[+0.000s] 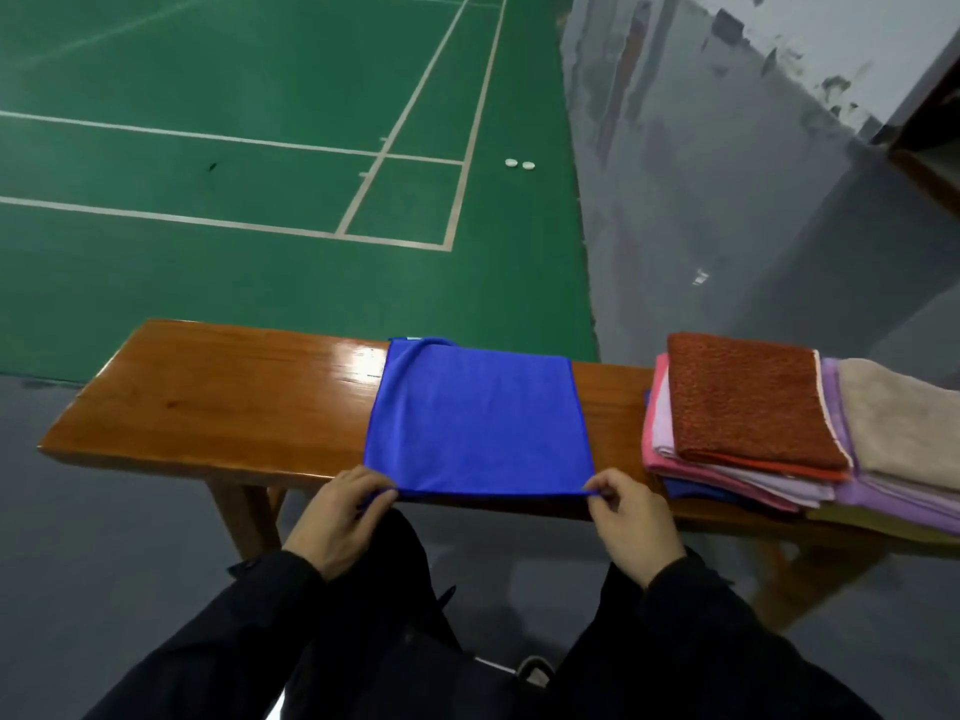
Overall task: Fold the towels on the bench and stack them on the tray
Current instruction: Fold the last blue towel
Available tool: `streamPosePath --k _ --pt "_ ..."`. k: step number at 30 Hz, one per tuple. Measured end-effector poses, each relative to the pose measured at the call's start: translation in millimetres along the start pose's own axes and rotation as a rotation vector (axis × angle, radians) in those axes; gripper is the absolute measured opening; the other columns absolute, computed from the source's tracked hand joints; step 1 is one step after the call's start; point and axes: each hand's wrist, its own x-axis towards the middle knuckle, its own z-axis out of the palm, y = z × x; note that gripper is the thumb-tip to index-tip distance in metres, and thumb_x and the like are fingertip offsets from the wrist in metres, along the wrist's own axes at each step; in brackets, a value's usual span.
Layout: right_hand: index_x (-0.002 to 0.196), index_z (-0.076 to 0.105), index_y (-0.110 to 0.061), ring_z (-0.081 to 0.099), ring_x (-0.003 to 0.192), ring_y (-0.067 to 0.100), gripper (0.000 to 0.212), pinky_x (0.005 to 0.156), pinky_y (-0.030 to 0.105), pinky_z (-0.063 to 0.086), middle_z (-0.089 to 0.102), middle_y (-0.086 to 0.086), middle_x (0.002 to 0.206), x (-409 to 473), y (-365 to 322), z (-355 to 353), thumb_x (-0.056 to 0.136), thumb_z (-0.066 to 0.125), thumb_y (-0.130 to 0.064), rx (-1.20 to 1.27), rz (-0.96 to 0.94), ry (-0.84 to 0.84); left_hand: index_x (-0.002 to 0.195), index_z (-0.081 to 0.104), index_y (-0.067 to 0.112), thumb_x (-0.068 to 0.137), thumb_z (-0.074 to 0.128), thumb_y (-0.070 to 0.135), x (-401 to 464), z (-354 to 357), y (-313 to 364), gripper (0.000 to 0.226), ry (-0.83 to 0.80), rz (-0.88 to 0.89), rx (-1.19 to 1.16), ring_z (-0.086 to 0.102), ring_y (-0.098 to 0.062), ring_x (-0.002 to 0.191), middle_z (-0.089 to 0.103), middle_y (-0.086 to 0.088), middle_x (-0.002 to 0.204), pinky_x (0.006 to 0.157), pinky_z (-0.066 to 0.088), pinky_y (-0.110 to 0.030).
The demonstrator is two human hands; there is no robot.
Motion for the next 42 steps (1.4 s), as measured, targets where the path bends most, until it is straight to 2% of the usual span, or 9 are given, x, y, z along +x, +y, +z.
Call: streamPosePath --k 3,6,10,14,17,21,27,39,42 --pt "0.086 0.062 -0.031 0.066 0.085 0.021 0.019 0.073 0.030 0.044 0.071 -0.006 0.084 3 0 1 0.091 0.066 -0.014 -0.114 0.028 -0.050 0.094 0.065 0.027 0.099 0.040 0.058 -2 2 4 0.041 -0.027 -0.002 0.037 0.064 -0.007 0.083 0.067 0.015 0.088 0.075 0.052 -0.037" --pt "0.094 0.064 -0.027 0.066 0.102 0.028 0.010 0.081 0.033 0.048 0.073 0.000 0.100 11 -11 -7 0.091 0.058 -0.020 -0.367 0.059 -0.247 0.093 0.061 0.029 0.097 0.038 0.057 2 0 9 0.037 -0.072 -0.043 0.065 0.066 -0.012 0.079 0.068 0.014 0.082 0.071 0.051 -0.038" --pt "0.099 0.064 -0.024 0.065 0.105 0.027 0.014 0.078 0.032 0.044 0.071 0.000 0.102 16 -13 -11 0.091 0.053 -0.022 -0.515 0.053 -0.414 0.093 0.060 0.031 0.095 0.036 0.062 5 2 6 0.039 -0.179 -0.070 0.043 0.065 -0.009 0.079 0.067 0.017 0.082 0.074 0.052 -0.038" --pt "0.104 0.069 -0.026 0.066 0.106 0.027 0.015 0.083 0.033 0.048 0.074 -0.002 0.105 23 -20 -6 0.094 0.058 -0.022 -0.321 0.014 -0.239 0.093 0.064 0.028 0.097 0.042 0.056 16 6 7 0.036 -0.110 -0.116 -0.013 0.065 -0.005 0.078 0.068 0.016 0.083 0.073 0.051 -0.032" --pt "0.101 0.071 -0.026 0.068 0.094 0.026 0.013 0.080 0.033 0.049 0.073 -0.003 0.094 43 -36 -5 0.094 0.063 -0.018 -0.111 -0.032 -0.025 0.094 0.067 0.024 0.100 0.053 0.040 35 2 3 0.023 0.034 -0.176 -0.024 0.068 -0.015 0.083 0.072 0.008 0.088 0.076 0.053 -0.036" --pt "0.105 0.072 -0.021 0.067 0.091 0.029 0.014 0.081 0.037 0.052 0.074 0.004 0.097 97 -64 -5 0.096 0.062 -0.017 -0.009 -0.042 0.150 0.099 0.071 0.016 0.100 0.062 0.028 84 -15 -3 0.015 0.154 -0.261 0.005 0.068 -0.025 0.088 0.074 -0.003 0.095 0.080 0.053 -0.036" --pt "0.100 0.069 -0.020 0.066 0.090 0.027 0.011 0.079 0.036 0.054 0.073 0.004 0.096 169 -77 9 0.096 0.060 -0.021 -0.111 0.011 0.113 0.110 0.070 0.012 0.102 0.056 0.026 148 -21 -20 0.021 0.138 -0.370 0.104 0.066 -0.038 0.102 0.074 -0.015 0.109 0.087 0.050 -0.040" --pt "0.111 0.066 -0.022 0.065 0.101 0.035 0.020 0.085 0.040 0.053 0.072 0.009 0.109 219 -53 41 0.101 0.054 -0.035 -0.328 0.061 0.071 0.102 0.071 0.009 0.099 0.062 0.026 177 -3 -54 0.019 0.124 -0.346 0.172 0.060 -0.033 0.096 0.066 -0.013 0.102 0.086 0.046 -0.038" --pt "0.114 0.066 -0.018 0.065 0.103 0.034 0.023 0.087 0.040 0.053 0.071 0.009 0.112 224 -48 47 0.100 0.057 -0.034 -0.309 0.021 0.111 0.113 0.069 0.011 0.092 0.068 0.025 176 -4 -56 0.025 0.107 -0.368 0.057 0.062 -0.027 0.100 0.065 -0.008 0.106 0.092 0.048 -0.034"
